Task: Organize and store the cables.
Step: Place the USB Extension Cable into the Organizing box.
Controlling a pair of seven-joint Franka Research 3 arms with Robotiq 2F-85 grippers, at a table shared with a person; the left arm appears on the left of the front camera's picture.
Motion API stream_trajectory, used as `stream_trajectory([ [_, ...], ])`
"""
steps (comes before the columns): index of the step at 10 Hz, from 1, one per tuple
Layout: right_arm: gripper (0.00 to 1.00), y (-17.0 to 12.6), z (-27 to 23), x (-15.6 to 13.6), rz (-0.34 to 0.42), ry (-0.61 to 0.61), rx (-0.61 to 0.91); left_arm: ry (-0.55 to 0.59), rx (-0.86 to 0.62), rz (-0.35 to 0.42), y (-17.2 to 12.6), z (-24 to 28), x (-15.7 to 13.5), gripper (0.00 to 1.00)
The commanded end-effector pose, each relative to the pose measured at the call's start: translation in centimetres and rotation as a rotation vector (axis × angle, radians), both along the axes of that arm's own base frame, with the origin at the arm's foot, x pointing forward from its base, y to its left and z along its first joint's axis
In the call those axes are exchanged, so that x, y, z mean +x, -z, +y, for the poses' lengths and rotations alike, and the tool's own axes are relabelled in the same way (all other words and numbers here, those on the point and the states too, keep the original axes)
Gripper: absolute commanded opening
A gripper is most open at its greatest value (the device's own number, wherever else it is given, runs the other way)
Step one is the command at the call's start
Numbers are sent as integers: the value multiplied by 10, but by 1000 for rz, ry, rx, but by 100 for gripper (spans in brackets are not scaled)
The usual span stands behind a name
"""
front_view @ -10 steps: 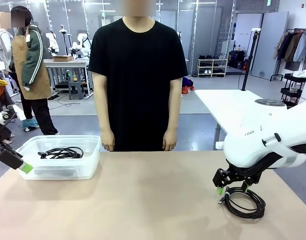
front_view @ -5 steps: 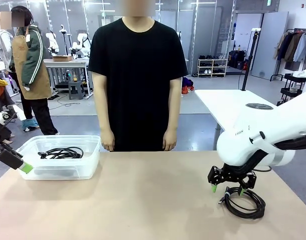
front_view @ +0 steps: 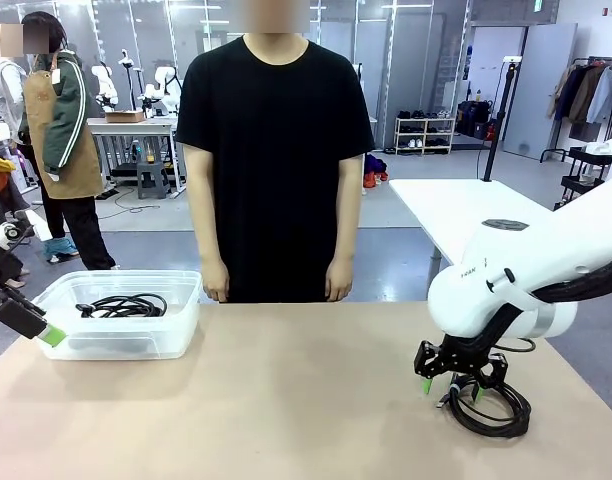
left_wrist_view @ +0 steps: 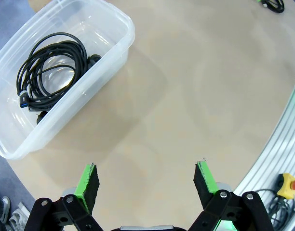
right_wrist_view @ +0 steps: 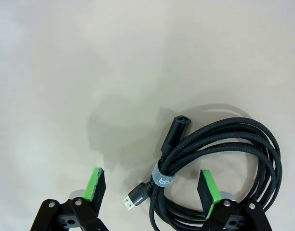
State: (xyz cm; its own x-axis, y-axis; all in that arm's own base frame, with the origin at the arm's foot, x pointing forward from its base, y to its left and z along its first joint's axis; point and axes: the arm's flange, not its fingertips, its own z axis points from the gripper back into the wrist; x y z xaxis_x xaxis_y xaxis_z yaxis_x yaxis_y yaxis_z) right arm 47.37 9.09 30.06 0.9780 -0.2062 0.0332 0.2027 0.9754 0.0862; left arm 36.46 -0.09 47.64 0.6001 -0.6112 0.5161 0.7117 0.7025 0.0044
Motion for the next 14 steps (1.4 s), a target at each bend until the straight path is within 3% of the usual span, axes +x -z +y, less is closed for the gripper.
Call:
stream_trajectory([
  [1,42,5,0,9,-10,50,-25,-16,6,-4,0,0,2,100],
  [2,27,6,-2,9,-13,57,-20,-16,6,-4,0,0,2,100],
  [3,0,4,-2,9,-14,61,-17,-16,6,-4,0,0,2,100],
  [10,0,-30,4,1,-53,43,-42,-16,6,-4,0,0,2,100],
  [13,0,-69,50,0,-47,-39,-59,-16,6,-4,0,0,2,100],
  [14,8,-78,80,3,-31,-78,-40,-16,6,-4,0,0,2,100],
])
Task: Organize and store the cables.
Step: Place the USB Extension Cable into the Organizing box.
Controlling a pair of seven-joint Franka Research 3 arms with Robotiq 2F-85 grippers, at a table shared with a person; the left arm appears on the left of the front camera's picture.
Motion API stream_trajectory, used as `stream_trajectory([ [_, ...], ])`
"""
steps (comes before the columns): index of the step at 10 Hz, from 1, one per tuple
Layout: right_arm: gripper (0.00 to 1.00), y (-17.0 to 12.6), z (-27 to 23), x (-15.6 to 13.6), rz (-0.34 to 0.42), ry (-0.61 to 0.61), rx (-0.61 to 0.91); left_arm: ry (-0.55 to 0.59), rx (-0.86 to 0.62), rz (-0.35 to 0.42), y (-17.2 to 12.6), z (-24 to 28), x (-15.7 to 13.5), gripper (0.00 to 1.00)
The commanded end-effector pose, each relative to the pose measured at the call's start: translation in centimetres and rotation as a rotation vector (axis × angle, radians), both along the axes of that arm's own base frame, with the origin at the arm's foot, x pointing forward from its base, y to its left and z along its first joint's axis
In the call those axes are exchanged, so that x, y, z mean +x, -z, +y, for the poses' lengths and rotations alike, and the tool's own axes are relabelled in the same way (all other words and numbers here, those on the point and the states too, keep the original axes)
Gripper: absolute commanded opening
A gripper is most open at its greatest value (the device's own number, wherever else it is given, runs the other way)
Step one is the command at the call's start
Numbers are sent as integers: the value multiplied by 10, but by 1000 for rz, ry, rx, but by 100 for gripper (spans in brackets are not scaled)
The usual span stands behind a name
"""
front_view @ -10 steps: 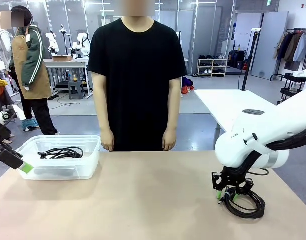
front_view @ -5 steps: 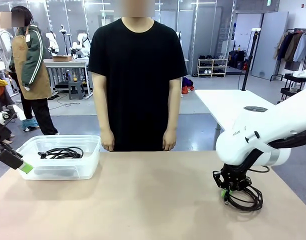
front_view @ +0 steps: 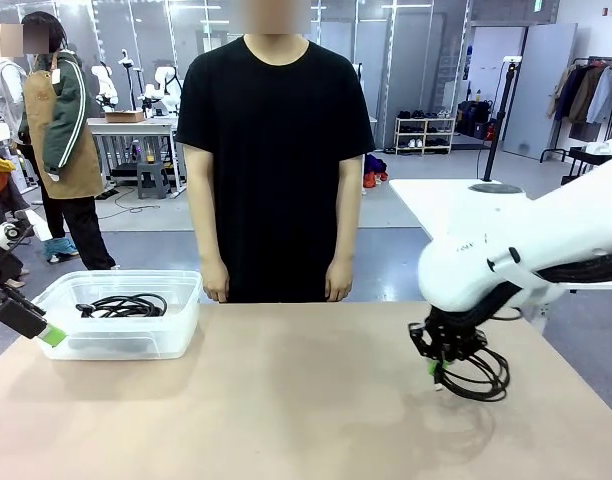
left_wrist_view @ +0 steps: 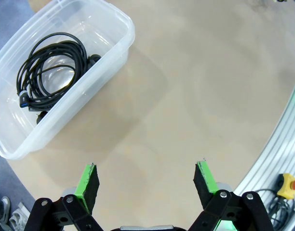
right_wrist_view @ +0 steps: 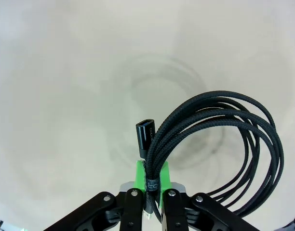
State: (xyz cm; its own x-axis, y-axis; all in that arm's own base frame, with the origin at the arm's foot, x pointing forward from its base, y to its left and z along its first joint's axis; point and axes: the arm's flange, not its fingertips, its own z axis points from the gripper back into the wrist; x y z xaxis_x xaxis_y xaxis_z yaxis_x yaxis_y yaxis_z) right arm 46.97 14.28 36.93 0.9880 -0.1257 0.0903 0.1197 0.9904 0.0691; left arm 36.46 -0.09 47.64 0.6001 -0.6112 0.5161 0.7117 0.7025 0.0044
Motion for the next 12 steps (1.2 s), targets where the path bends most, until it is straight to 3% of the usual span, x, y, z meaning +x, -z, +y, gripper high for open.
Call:
stream_trajectory([
  [1,8,-13,55,10,32,-39,-2,-16,6,-4,0,0,2,100],
  [6,8,13,210,14,90,-279,-29,-16,6,-4,0,0,2,100],
  [10,8,38,272,1,119,-366,-66,-16,6,-4,0,0,2,100],
  [12,8,47,272,-1,135,-365,-49,-16,6,-4,0,0,2,100],
])
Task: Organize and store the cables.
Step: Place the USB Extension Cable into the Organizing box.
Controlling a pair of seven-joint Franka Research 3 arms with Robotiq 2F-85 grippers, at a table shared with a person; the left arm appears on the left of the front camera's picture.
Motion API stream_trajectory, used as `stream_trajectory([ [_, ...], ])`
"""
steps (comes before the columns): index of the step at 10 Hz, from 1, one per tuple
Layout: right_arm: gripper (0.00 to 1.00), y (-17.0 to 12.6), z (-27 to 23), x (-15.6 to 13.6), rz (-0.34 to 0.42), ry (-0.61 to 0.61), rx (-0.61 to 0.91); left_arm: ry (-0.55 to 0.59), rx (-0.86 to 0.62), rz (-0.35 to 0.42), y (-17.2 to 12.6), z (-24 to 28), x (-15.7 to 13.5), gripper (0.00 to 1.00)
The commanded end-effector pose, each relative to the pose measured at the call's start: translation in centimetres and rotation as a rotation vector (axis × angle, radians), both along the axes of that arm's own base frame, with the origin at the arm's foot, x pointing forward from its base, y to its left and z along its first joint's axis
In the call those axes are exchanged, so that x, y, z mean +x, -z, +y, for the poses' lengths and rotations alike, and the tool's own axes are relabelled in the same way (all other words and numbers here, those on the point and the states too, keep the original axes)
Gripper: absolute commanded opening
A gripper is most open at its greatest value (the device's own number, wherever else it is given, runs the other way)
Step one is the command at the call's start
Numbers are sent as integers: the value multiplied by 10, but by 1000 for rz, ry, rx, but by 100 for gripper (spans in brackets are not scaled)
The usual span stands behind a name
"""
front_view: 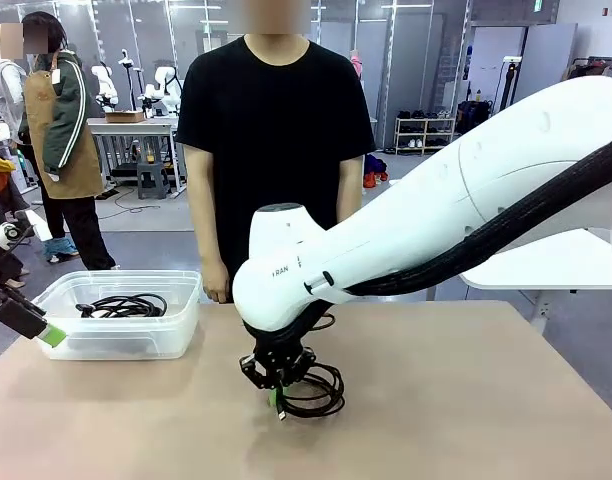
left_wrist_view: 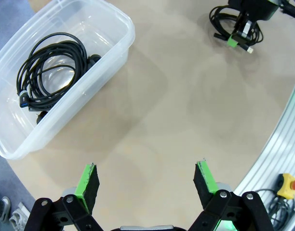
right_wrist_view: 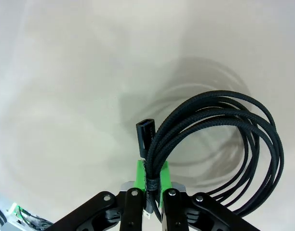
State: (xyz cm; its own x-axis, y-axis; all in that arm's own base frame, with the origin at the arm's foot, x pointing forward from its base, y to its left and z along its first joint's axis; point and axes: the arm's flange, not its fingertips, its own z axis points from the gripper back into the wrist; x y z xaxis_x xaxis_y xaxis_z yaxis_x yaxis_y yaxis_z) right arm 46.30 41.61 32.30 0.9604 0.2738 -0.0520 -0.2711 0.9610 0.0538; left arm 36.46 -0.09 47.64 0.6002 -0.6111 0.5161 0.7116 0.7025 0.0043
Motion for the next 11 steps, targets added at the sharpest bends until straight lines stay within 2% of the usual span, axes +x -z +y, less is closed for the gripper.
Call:
stream_trajectory([
  [1,28,0,-2,5,-13,38,-9,-16,6,-4,0,0,2,100],
  [2,51,1,-4,6,-9,33,8,-16,6,-4,0,0,2,100],
  [3,66,-1,-8,6,-19,38,28,-16,6,-4,0,0,2,100],
  [4,89,-7,-14,6,-30,43,43,-16,6,-4,0,0,2,100],
  [5,100,-17,-22,4,-45,48,55,-16,6,-4,0,0,2,100],
  [7,100,-38,-52,-12,-77,5,107,-16,6,-4,0,0,2,100],
  [8,94,-54,-72,-20,-115,-26,124,0,0,0,0,0,0,100],
  [9,100,-69,-95,-27,-133,-57,168,-49,-30,24,0,-3,-1,100],
  [10,100,-84,-121,-35,-145,-92,219,-29,5,51,0,-1,-2,100],
  [11,100,-99,-156,-44,-165,-132,255,-66,-36,105,-1,-3,-6,100],
])
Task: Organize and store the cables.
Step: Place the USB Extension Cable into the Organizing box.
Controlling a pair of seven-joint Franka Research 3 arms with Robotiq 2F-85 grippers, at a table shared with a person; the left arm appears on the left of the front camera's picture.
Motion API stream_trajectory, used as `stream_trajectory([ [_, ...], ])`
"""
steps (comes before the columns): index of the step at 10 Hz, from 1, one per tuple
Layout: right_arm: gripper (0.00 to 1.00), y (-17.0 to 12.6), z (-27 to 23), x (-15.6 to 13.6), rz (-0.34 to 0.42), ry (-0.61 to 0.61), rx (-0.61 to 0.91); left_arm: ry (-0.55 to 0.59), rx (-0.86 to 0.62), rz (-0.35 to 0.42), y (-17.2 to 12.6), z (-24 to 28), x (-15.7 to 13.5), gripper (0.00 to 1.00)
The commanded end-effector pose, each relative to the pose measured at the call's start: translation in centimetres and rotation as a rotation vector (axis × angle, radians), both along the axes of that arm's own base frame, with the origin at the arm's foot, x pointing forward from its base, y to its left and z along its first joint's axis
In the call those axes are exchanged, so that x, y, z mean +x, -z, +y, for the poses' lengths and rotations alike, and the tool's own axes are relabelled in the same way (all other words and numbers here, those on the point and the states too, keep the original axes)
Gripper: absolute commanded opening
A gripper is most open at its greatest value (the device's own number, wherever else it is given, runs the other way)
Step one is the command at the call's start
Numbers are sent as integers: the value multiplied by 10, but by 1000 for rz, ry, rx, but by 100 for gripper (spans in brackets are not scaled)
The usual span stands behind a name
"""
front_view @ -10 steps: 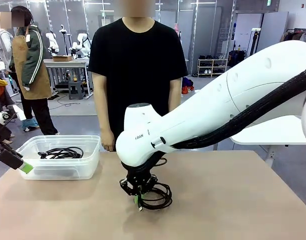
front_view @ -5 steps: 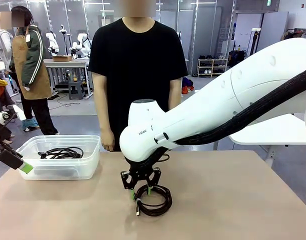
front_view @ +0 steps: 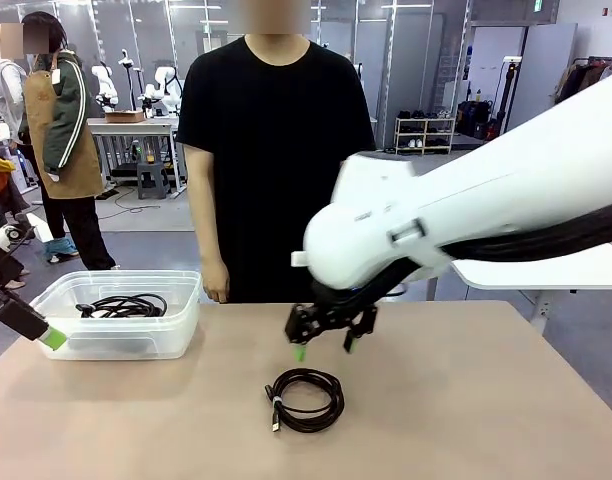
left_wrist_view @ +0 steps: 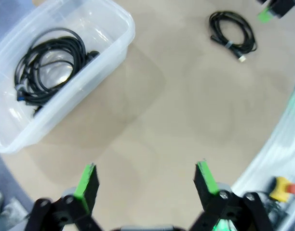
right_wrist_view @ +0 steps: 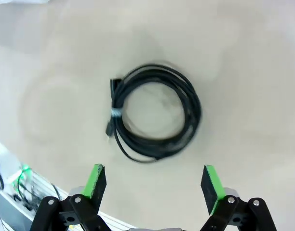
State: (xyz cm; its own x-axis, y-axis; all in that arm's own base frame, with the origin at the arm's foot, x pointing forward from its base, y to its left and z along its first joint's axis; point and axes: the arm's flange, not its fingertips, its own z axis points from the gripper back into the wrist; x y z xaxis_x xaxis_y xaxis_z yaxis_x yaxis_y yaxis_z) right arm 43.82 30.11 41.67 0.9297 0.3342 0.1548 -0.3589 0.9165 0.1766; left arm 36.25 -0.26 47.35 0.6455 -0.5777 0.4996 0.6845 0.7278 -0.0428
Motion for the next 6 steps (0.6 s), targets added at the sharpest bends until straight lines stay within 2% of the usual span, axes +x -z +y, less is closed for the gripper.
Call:
stream_trajectory([
  [1,100,-14,-75,-28,-39,-108,80,-51,-28,97,-4,-3,-5,100],
  [6,100,-35,-268,-76,-175,-332,152,-177,-30,291,-9,-5,-13,100],
])
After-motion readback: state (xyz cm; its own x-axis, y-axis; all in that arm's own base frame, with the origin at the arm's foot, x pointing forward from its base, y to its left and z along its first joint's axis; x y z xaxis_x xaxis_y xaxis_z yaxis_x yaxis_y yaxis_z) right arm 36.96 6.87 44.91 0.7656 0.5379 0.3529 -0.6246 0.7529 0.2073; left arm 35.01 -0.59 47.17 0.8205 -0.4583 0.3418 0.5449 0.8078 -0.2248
